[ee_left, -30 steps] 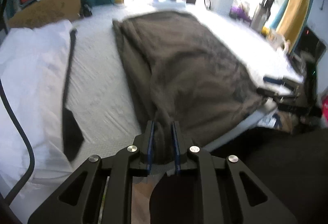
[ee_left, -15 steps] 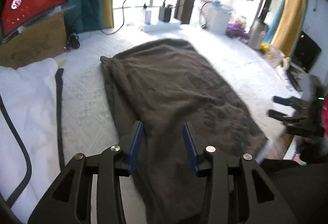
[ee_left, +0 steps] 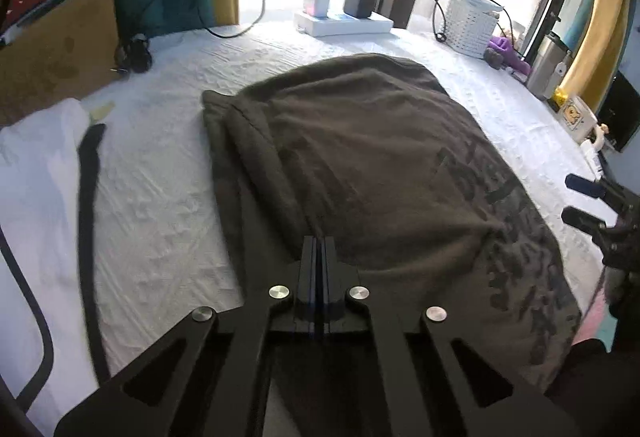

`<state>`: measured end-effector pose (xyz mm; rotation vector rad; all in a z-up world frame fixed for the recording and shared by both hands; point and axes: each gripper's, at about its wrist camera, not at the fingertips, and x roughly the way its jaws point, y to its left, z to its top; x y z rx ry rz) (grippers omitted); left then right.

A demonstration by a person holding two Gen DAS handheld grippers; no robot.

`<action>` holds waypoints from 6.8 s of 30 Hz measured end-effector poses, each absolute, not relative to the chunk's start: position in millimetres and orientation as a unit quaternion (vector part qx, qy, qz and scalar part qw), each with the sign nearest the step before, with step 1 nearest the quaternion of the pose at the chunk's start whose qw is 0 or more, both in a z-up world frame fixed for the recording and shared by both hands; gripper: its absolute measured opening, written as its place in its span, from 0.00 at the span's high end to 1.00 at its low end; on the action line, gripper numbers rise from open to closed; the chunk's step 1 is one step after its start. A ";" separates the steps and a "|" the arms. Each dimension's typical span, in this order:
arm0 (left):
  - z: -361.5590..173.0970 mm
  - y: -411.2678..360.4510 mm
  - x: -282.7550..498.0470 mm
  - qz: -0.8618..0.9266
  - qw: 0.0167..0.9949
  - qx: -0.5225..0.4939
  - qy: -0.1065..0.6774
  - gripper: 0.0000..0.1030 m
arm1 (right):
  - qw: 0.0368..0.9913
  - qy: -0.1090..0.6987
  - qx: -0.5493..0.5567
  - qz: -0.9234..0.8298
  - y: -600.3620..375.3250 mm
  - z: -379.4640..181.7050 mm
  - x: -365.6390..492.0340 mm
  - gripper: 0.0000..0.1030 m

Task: Fold small clothes
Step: 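Pinch the shirt end again with the left tool and release it, then lower the open left tool onto the folded shirt end and grasp it, then lift the shirt end with the left tool while the right tool grips the shirt, then fold the held shirt end down over the strip with both tools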

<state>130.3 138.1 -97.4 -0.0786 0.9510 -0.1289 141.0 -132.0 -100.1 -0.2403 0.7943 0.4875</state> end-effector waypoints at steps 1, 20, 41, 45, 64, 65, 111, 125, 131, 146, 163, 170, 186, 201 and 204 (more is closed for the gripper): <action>-98.2 140.7 129.9 -0.059 0.886 -0.036 0.459 0.99 | 0.885 0.384 -0.118 0.236 -128.7 -100.7 145.7 0.30; -82.8 179.5 170.8 -0.035 0.891 -0.087 0.445 0.46 | 0.870 0.398 -0.122 0.263 -85.6 -97.9 215.1 0.30; -110.7 177.0 218.6 -0.049 0.879 -0.099 0.463 0.08 | 0.856 0.420 -0.121 0.276 -61.0 -111.0 285.7 0.30; -115.3 159.6 221.0 -0.048 0.880 -0.043 0.471 0.01 | 0.852 0.425 -0.120 0.281 -55.3 -116.0 299.1 0.30; -107.3 120.8 220.0 -0.094 0.894 -0.008 0.438 0.73 | 0.827 0.401 -0.153 0.364 -12.8 -125.1 302.4 0.74; -106.5 117.9 220.0 -0.094 0.894 -0.001 0.437 0.75 | 0.824 0.400 -0.156 0.368 -11.1 -124.8 300.1 0.77; 87.7 109.9 5.7 -0.080 0.984 0.067 0.143 0.76 | 0.912 0.084 -0.181 0.359 -32.0 99.3 53.7 0.83; 89.3 145.6 -32.9 -0.035 0.988 0.078 0.132 0.76 | 0.892 0.053 -0.193 0.405 -5.2 107.9 7.8 0.83; 62.2 165.0 -3.4 -0.028 0.982 0.057 0.176 0.76 | 0.888 0.094 -0.193 0.407 10.8 83.1 38.7 0.83; -9.7 197.0 97.3 -0.033 0.958 0.019 0.286 0.76 | 0.878 0.208 -0.180 0.391 44.2 6.7 154.7 0.83; -87.0 236.9 173.1 -0.029 0.915 -0.075 0.395 0.76 | 0.846 0.320 -0.162 0.394 86.7 -80.5 260.8 0.83; -108.5 262.6 187.5 -0.012 0.889 -0.139 0.436 0.72 | 0.819 0.383 -0.147 0.401 101.5 -126.6 301.3 0.83; -74.4 267.4 189.0 0.114 0.907 -0.051 0.402 0.67 | 0.839 0.395 -0.125 0.354 87.6 -122.7 316.5 0.41; -82.2 196.3 146.8 -0.002 0.887 -0.010 0.462 0.67 | 0.844 0.375 -0.131 0.361 68.0 -95.8 280.3 0.41; -92.7 193.4 138.3 0.010 0.881 0.001 0.473 0.67 | 0.839 0.381 -0.132 0.364 65.7 -97.9 269.8 0.40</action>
